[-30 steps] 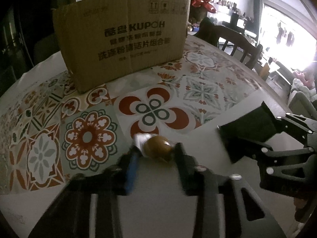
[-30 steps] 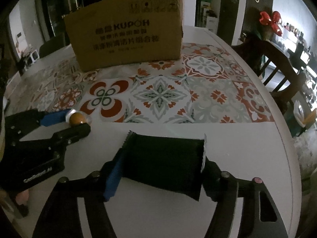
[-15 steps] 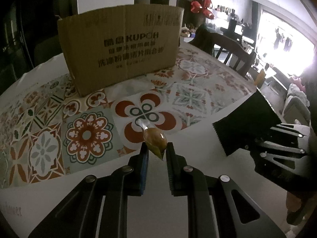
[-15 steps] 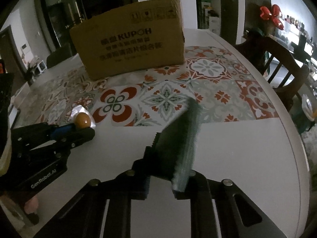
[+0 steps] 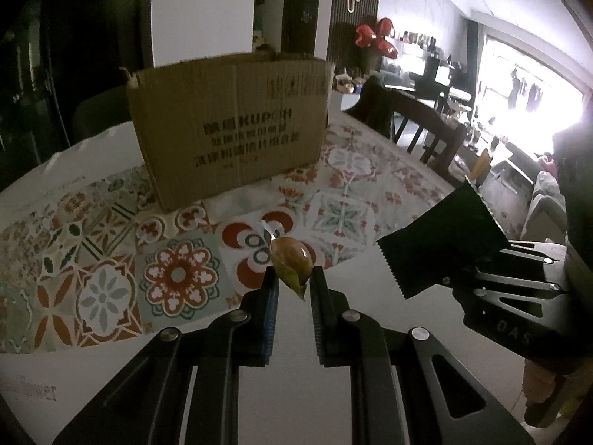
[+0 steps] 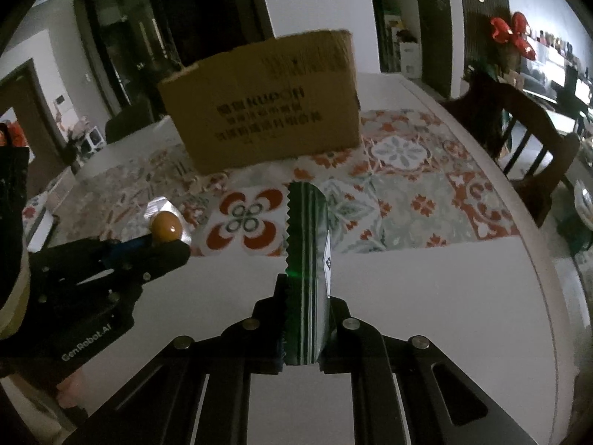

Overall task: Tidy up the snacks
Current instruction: 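Carry the candy and green pouch into the cardboard box and open both tools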

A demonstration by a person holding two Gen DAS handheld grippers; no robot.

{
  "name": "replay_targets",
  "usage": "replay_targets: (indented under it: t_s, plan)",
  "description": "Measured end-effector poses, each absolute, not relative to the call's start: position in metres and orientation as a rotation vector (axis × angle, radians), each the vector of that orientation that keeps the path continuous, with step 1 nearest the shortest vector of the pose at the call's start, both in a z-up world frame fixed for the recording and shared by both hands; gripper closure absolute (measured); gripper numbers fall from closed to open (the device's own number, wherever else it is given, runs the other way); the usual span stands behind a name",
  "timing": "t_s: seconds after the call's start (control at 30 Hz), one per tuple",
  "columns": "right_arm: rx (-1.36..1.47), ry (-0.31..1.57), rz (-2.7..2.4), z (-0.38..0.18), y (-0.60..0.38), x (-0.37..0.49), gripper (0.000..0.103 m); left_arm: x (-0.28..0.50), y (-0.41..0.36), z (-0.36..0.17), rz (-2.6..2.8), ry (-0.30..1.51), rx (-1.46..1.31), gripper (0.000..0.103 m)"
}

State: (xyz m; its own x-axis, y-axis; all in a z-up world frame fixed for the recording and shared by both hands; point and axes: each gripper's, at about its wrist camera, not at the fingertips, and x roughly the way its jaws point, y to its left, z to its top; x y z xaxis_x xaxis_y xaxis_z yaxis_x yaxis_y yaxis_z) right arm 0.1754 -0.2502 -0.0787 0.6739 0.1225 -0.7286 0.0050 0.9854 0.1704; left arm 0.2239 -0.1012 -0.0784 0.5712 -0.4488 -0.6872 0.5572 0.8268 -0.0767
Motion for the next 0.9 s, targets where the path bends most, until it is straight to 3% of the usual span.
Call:
replay_targets:
  t_s: [0.9]
  plan:
    - [0.138,0.588,0.144,0.013,-0.248,0.248,0.09,0.287,-0.096,0.015,-0.49,0.533,0.138,0.085]
